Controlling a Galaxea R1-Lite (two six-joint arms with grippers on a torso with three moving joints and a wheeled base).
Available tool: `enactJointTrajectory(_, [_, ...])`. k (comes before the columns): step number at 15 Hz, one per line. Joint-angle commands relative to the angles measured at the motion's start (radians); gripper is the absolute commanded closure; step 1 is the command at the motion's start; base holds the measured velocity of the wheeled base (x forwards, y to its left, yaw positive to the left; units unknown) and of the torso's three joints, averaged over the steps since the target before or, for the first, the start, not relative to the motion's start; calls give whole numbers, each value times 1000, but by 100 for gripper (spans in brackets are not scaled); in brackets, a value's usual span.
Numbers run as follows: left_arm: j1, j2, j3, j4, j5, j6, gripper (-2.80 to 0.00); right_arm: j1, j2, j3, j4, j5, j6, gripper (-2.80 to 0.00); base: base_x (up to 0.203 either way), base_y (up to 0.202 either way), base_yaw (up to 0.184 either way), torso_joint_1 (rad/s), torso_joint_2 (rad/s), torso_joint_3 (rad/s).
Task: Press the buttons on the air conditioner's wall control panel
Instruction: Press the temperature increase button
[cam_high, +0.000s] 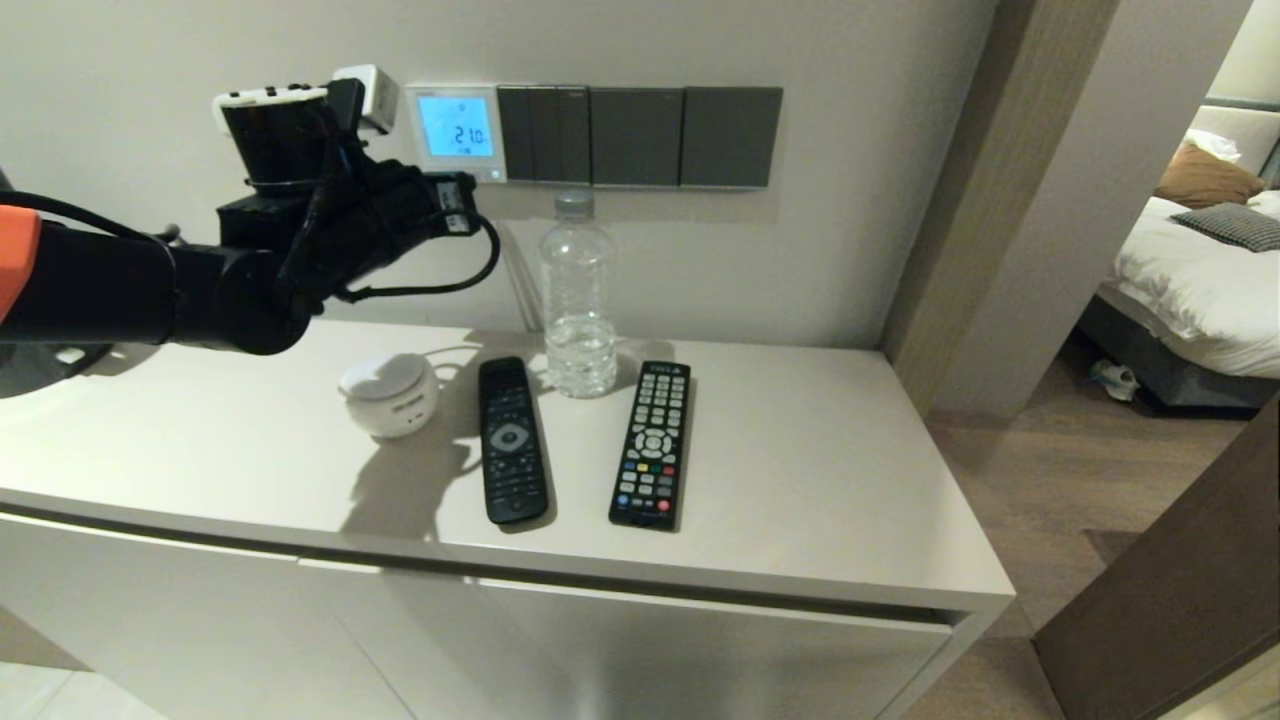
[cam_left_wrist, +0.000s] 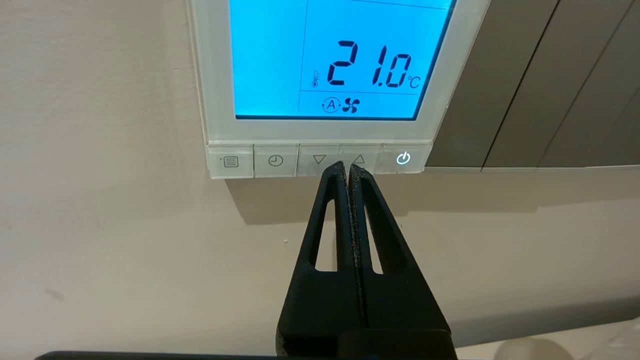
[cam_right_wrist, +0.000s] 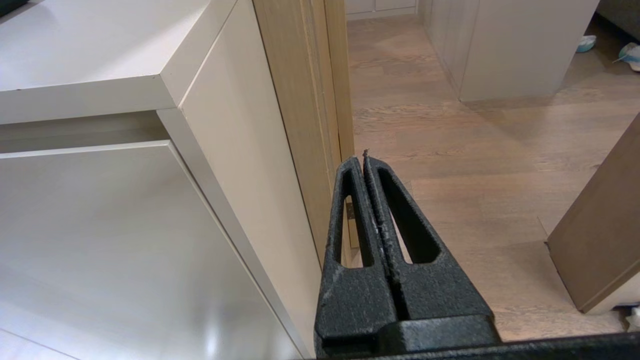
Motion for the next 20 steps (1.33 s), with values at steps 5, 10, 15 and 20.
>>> enactJointTrajectory(5, [2, 34, -33, 2, -1, 1, 0, 0, 2, 2, 0, 0, 0, 0, 0, 0, 0, 0, 0, 0])
enactJointTrajectory(10, [0, 29, -15, -5, -1, -1, 0, 0, 2, 2, 0, 0, 0, 0, 0, 0, 0, 0, 0, 0])
enactJointTrajectory(15, [2, -43, 39, -13, 1, -5, 0, 0, 2, 2, 0, -1, 0, 0, 0, 0, 0, 0, 0, 0])
enactJointTrajectory(20, [16, -58, 44, -13, -1, -7, 0, 0, 2, 2, 0, 0, 0, 0, 0, 0, 0, 0, 0, 0])
